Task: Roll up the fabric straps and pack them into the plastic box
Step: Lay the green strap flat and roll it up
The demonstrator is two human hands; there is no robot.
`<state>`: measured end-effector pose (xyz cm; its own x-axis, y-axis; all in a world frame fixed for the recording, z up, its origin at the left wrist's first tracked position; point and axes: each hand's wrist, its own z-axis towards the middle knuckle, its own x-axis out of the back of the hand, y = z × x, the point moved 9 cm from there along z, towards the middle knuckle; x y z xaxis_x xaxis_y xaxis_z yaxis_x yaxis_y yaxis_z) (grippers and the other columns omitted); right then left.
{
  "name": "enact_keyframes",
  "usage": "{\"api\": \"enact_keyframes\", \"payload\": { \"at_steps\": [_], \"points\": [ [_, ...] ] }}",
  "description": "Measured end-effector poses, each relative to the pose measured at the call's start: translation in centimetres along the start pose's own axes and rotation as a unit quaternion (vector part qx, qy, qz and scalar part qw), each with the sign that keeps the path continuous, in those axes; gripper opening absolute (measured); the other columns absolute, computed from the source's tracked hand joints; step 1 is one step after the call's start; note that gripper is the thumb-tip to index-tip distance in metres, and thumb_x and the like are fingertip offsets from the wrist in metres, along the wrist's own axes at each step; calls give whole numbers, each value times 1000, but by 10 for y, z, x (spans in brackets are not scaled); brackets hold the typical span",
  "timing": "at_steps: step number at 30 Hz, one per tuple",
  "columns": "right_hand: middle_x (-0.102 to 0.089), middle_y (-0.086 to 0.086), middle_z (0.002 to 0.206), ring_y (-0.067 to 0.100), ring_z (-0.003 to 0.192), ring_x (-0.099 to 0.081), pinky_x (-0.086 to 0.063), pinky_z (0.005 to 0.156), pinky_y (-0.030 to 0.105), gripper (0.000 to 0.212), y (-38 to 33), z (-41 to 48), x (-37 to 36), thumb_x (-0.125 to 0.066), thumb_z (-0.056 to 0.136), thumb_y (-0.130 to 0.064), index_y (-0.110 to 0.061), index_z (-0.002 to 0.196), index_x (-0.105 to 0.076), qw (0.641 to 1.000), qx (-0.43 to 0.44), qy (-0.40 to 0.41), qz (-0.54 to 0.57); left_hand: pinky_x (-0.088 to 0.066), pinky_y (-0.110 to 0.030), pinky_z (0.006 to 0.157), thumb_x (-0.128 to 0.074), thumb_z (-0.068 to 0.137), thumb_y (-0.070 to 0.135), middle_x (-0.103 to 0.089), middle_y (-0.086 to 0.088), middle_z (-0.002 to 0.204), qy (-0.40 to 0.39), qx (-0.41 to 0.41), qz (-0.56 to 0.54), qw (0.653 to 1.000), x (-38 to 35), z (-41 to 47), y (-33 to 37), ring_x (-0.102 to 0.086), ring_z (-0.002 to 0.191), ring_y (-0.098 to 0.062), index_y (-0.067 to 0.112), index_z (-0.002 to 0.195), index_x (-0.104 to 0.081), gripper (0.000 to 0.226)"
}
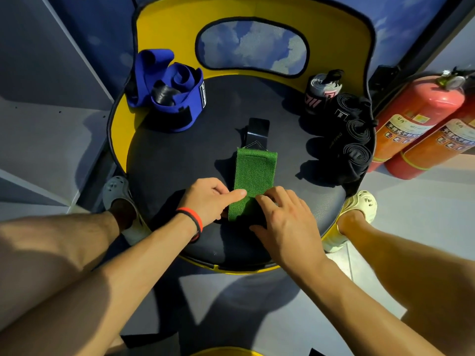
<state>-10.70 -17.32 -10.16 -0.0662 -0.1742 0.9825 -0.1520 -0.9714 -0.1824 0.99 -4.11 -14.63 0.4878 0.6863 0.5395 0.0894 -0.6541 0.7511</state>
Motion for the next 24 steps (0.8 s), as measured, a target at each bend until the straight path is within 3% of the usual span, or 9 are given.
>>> {"api": "enact_keyframes", "payload": {
  "at_steps": [4,7,9,11,14,17,19,21,24],
  "points": [
    [-63,2,102,30,93,-59,-53,75,42,44,16,13,-4,-82,73,-43,-17,107,-70,998,-3,-17,58,-63,-34,77,-84,71,56,-75,4,80,-85,-18,-21,996,-2,-2,5,-73,80,-12,26,86,-74,35],
    [-65,-2,102,26,97,-59,-51,75,41,48,26,18,-1,-81,74,-46,-22,113,-66,988,-22,-24,149,-49,-15,82,-85,69,53,-71,22,92,-134,-76,87,984,2,-10,18,-64,93,6,36,99,-74,36],
    [-67,-6,99,22,91,-59,-49,74,40,47,34,20,-2,-83,74,-47,-25,109,-62,978,-54,-23,199,-50,-20,86,-85,70,53,-71,25,91,-119,-108,114,980,2,-15,23,-63,93,6,38,98,-75,33],
    [-70,-8,95,20,88,-62,-50,74,39,45,40,20,-4,-83,75,-52,-26,107,-66,969,-68,-36,235,-55,-31,86,-81,73,55,-74,19,83,-106,-101,102,984,0,-15,21,-67,85,0,33,89,-79,27],
    [-73,-5,97,16,91,-65,-44,75,26,49,46,20,-10,-77,79,-60,-26,115,-74,955,-80,-79,275,-56,-37,82,-74,81,57,-70,6,59,-148,-33,98,984,-8,-16,11,-73,75,-12,8,70,-68,50],
    [-62,-1,97,20,93,-62,-46,78,29,49,45,16,-12,-69,83,-63,-27,116,-75,961,-77,-73,255,-57,-35,81,-71,86,54,-70,-1,58,-163,32,77,983,-12,-20,5,-76,75,-16,11,62,-54,52],
    [-58,-2,96,22,91,-60,-51,77,38,42,40,14,-5,-64,88,-63,-28,110,-74,977,-65,-22,202,-58,-35,83,-71,84,57,-75,-8,68,-148,59,63,985,-11,-19,2,-76,74,-17,4,72,-63,55],
    [-60,-3,98,24,89,-58,-51,75,42,32,27,12,6,-64,91,-53,-26,106,-71,989,-26,41,139,-60,-41,88,-74,79,60,-76,-12,73,-136,92,18,986,-12,-18,-1,-76,75,-21,-3,92,-71,64],
    [-64,-1,109,27,97,-59,-47,84,39,32,3,5,18,-74,82,-32,-20,112,-70,990,53,98,85,-61,-45,87,-73,79,62,-74,-13,67,-121,116,6,986,-11,-18,0,-75,83,-31,6,86,-69,56]
  ]
}}
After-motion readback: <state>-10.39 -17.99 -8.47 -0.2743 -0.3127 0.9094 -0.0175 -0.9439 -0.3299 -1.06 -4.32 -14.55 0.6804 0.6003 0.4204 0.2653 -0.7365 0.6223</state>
